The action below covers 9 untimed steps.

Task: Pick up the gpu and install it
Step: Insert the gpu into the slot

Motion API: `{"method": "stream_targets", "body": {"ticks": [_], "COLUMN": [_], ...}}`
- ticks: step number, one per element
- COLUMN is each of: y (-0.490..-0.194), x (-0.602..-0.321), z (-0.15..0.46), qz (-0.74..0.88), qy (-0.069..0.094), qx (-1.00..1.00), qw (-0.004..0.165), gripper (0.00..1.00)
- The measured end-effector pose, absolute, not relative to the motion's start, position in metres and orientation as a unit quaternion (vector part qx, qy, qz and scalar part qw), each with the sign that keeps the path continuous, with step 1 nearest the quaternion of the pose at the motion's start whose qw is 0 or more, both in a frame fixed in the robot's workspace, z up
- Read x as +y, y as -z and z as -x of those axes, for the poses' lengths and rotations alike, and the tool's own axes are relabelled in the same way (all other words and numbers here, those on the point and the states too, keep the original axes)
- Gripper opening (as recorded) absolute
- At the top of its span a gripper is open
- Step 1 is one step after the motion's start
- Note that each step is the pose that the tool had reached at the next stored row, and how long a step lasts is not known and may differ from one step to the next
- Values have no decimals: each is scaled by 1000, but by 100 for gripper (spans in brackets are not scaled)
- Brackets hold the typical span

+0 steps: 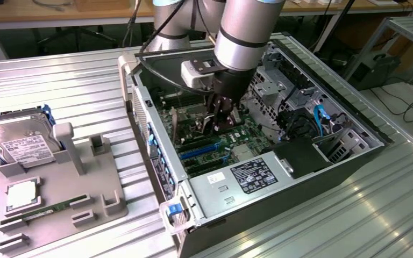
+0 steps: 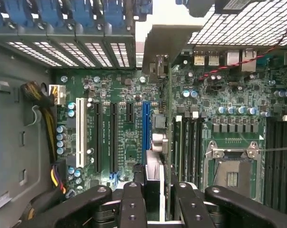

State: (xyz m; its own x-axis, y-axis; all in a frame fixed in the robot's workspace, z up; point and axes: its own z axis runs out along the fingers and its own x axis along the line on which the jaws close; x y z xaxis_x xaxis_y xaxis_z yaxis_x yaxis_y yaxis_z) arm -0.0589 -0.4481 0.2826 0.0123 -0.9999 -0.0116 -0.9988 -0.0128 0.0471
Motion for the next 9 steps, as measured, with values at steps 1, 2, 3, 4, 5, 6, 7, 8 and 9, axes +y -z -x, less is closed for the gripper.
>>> {"method": "stream_targets", "body": {"ticks": [1,2,3,4,5,6,7,8,9], "y": [-273,-270,-268,-264,-257,-252,-249,-246,-246], "x": [-449,-453,-455,-458,-458,-458,-458,-459,-458], "z": [60,61,61,66,72,74,76,78,78], "qz": [-710,-704,-703,-703,-703,-703,-703,-703,-703], "qy": [12,13,13,13,13,13,13,13,11], "qx": [-705,-710,-711,-711,-711,-711,-711,-711,-711], "qw": [4,5,5,5,5,5,5,5,2], "gripper": [28,28,28,28,28,28,28,28,28]}}
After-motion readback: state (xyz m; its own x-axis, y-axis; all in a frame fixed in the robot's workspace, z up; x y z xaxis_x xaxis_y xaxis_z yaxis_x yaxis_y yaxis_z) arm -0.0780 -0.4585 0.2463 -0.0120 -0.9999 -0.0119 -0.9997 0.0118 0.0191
